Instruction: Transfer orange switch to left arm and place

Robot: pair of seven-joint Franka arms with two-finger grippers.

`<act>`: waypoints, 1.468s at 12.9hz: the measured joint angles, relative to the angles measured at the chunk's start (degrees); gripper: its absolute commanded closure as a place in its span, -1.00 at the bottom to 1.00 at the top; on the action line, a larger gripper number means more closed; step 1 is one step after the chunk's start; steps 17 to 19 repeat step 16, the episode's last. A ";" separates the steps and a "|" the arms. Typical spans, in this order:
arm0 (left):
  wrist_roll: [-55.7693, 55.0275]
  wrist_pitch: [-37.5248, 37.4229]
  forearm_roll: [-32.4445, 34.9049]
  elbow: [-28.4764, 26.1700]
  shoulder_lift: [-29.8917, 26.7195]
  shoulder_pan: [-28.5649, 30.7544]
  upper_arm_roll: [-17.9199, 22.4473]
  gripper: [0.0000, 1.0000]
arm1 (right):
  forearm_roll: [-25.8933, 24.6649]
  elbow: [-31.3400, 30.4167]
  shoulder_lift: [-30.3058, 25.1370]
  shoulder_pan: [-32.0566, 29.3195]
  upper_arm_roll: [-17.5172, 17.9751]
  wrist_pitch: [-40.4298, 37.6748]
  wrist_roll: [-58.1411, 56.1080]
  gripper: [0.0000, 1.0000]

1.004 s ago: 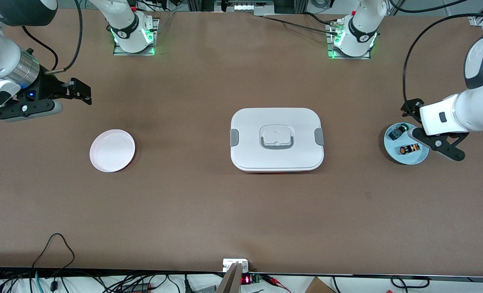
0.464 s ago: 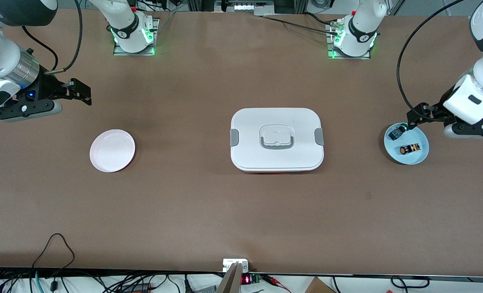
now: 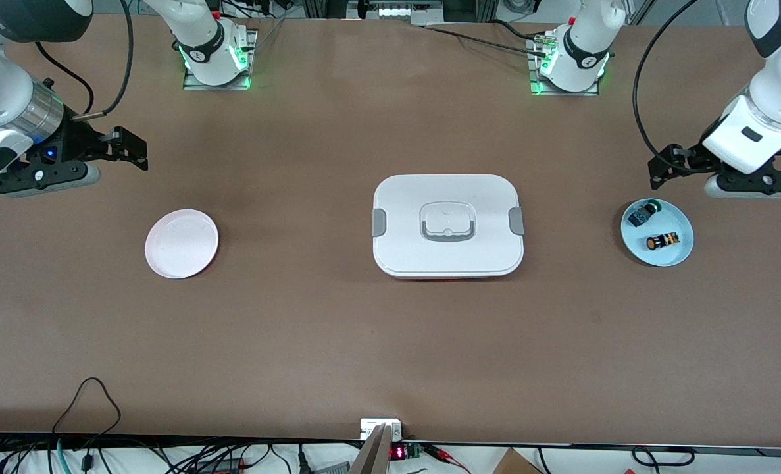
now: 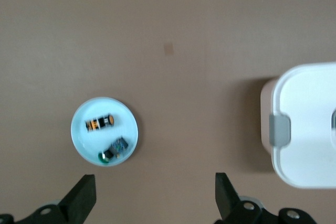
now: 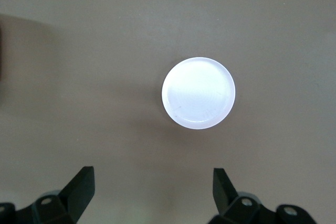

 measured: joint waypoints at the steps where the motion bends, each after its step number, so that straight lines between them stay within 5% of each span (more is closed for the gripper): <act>1: -0.01 -2.00 0.00 0.36 -0.01 -1.17 0.76 -1.00 | 0.00 0.00 0.00 0.00 0.00 0.00 0.00 -1.00; 19: 0.01 -3.41 0.00 4.07 2.79 -2.54 3.27 -1.00 | 0.00 -0.03 0.07 -0.22 0.01 -0.01 0.00 -1.00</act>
